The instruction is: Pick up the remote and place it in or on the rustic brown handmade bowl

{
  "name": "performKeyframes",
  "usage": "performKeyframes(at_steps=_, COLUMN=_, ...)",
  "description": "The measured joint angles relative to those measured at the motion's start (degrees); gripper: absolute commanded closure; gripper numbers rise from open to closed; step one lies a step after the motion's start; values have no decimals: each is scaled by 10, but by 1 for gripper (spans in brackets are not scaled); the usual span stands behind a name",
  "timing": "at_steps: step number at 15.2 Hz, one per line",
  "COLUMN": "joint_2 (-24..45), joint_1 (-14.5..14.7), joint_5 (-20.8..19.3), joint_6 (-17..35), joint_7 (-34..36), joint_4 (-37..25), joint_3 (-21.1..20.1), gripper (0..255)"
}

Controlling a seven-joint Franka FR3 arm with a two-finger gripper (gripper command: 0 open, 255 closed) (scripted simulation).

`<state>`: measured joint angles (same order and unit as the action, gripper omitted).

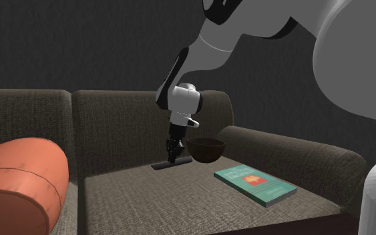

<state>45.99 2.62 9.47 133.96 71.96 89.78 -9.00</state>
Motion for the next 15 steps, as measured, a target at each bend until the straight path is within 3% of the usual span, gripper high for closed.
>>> performKeyframes(at_steps=5, joint_2=-1, joint_1=2, joint_5=-1, joint_6=-8, joint_7=5, joint_4=-2, joint_3=3, gripper=255)
performKeyframes(at_steps=9, joint_2=-7, joint_1=5, joint_5=2, joint_6=14, joint_7=8, joint_4=13, joint_3=3, gripper=255)
performKeyframes(at_steps=15, joint_2=-36, joint_1=6, joint_5=3, joint_6=-6, joint_7=13, joint_4=21, joint_3=0, gripper=255)
